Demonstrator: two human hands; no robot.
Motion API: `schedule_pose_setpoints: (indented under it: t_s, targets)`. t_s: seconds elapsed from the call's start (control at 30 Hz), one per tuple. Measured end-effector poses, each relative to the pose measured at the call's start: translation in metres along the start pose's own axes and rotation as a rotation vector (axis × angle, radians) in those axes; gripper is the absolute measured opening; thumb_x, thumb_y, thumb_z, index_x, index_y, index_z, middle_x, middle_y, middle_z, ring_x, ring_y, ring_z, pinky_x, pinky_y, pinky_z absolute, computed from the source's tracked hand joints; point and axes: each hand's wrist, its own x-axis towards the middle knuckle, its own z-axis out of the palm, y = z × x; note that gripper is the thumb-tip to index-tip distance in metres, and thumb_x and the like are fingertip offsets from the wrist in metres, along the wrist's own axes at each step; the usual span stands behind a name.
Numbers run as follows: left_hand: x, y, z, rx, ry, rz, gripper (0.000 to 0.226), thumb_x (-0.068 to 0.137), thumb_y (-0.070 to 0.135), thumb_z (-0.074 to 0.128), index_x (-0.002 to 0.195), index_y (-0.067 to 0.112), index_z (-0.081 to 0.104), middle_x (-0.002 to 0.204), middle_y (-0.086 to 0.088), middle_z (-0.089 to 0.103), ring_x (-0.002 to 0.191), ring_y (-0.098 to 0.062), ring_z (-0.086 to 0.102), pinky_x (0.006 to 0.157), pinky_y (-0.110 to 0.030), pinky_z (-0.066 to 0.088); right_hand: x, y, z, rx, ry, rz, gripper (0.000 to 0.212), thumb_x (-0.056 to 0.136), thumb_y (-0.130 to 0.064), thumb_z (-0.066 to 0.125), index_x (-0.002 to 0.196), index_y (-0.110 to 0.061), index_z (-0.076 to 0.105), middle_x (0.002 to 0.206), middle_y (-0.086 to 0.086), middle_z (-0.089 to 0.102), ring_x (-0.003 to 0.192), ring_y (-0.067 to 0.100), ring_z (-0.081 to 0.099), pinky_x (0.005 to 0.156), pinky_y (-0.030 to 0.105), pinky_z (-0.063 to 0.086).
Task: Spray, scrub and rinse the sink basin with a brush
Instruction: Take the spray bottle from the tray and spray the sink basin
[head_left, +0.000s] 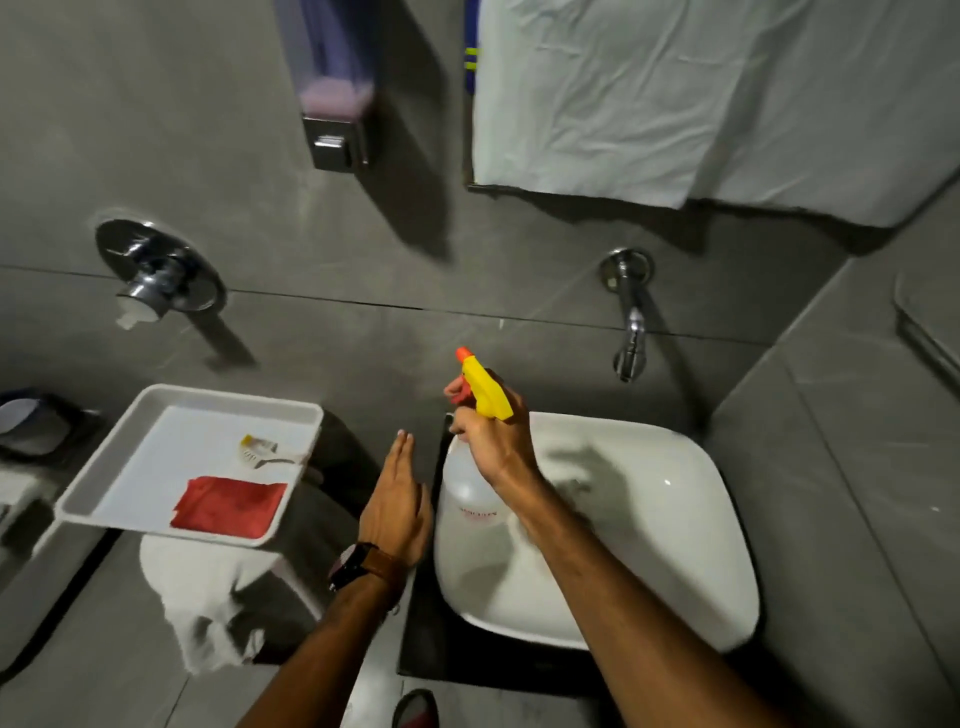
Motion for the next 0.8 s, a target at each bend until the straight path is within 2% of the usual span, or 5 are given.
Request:
schedule_pose_setpoints:
  t_s: [0.27, 0.43, 0.6, 0.73, 0.8]
  targets:
    - [-0.032, -0.003, 0.076, 0.027, -0.191, -0.136, 0.065, 0.101, 0.019, 0.037, 0.156, 0.006, 0.003, 0.166, -0.011, 0.004, 0.153, -0.026, 0.010, 0.123, -0.031, 0.013, -0.091, 0.046, -0.129, -0.221, 0.056, 0.373, 0.060, 0.086, -0.019, 0.056, 0.101, -0.077, 0.059, 0.079, -0.012, 0.071, 0.064, 0.009, 0.063, 0.060, 0.024, 0.049]
    - [-0.037, -0.005, 0.092, -0.168, -0.085, -0.238, 0.065, 0.099, 0.007, 0.041, 0.156, 0.009, 0.011, 0.162, -0.010, 0.021, 0.143, -0.030, 0.034, 0.116, -0.036, 0.029, -0.140, 0.081, -0.162, -0.309, 0.005, 0.696, 0.042, 0.067, -0.029, 0.050, 0.101, -0.043, 0.072, 0.075, -0.006, 0.072, 0.078, 0.022, 0.067, 0.077, 0.043, 0.061]
    - [-0.038, -0.010, 0.098, -0.143, -0.049, -0.238, 0.066, 0.098, 0.007, 0.040, 0.157, 0.017, 0.011, 0.159, -0.009, 0.031, 0.133, -0.030, 0.045, 0.112, -0.044, 0.039, -0.148, 0.107, -0.150, -0.344, -0.072, 0.772, 0.071, 0.068, -0.016, 0.054, 0.121, -0.063, 0.061, 0.089, -0.003, 0.073, 0.066, 0.026, 0.070, 0.067, 0.042, 0.064]
    - [-0.038, -0.009, 0.102, -0.118, -0.034, -0.280, 0.066, 0.099, 0.009, 0.037, 0.157, 0.024, 0.010, 0.155, -0.008, 0.036, 0.119, -0.030, 0.056, 0.102, -0.046, 0.049, -0.136, 0.101, -0.134, -0.302, -0.058, 0.791, 0.028, 0.067, -0.031, 0.054, 0.068, -0.058, 0.063, 0.078, 0.002, 0.072, 0.074, 0.026, 0.067, 0.080, 0.046, 0.061]
    - [-0.038, -0.008, 0.102, -0.110, -0.036, -0.305, 0.067, 0.098, 0.009, 0.037, 0.156, 0.027, 0.010, 0.154, -0.007, 0.038, 0.113, -0.029, 0.058, 0.097, -0.045, 0.050, -0.122, 0.093, -0.125, -0.323, -0.074, 0.760, 0.017, 0.069, -0.032, 0.055, 0.064, -0.047, 0.062, 0.080, 0.001, 0.071, 0.088, 0.034, 0.068, 0.084, 0.046, 0.059]
